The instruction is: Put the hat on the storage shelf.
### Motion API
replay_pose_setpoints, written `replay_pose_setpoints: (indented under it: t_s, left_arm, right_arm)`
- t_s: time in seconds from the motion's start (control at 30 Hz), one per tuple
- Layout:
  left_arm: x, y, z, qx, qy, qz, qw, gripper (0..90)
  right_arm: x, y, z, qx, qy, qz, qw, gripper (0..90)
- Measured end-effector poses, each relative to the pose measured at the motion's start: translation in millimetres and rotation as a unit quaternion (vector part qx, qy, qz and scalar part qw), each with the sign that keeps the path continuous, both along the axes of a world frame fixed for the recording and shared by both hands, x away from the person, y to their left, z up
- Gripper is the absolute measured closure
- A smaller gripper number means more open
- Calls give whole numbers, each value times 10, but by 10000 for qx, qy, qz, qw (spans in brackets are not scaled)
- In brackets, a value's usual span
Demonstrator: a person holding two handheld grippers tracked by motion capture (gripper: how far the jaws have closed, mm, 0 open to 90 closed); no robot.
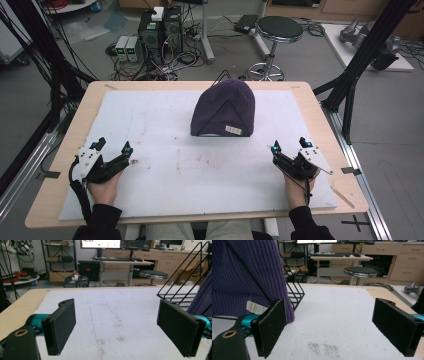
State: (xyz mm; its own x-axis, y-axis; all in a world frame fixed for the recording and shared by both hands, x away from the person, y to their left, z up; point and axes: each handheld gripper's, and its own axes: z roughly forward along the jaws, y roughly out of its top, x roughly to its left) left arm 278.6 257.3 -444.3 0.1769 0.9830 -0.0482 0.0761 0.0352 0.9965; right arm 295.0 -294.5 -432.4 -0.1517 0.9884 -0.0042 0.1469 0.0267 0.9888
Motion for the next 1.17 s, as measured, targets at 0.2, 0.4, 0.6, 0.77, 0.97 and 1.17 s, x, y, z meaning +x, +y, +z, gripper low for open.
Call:
replay_pose_setpoints:
  t_s: [0.2, 0.4, 0.6, 0.77, 0.97, 1.17]
  left_arm:
    - [7, 9, -14, -83, 38, -28, 10000, 160]
    - [0, 2, -15, 0, 46, -80, 10000, 160]
    - [8, 0, -18, -72, 62, -70, 9999, 160]
    - [9, -5, -26, -106, 122, -123, 9998, 160]
    - [0, -10, -27, -155, 111, -148, 9997, 160]
    - [-7, 4, -32, -185, 117, -152, 9996, 160]
  right_arm:
    - [30, 18, -30, -20, 60, 65, 10000, 115]
    - [36, 24, -36, -7, 88, 124, 9999, 115]
    - [49, 39, -48, -60, 198, 239, 9995, 115]
    - [42, 37, -48, -50, 203, 242, 9995, 115]
    - [44, 48, -58, -86, 228, 281, 9993, 115]
    - [44, 53, -69, -84, 271, 309, 9991, 115]
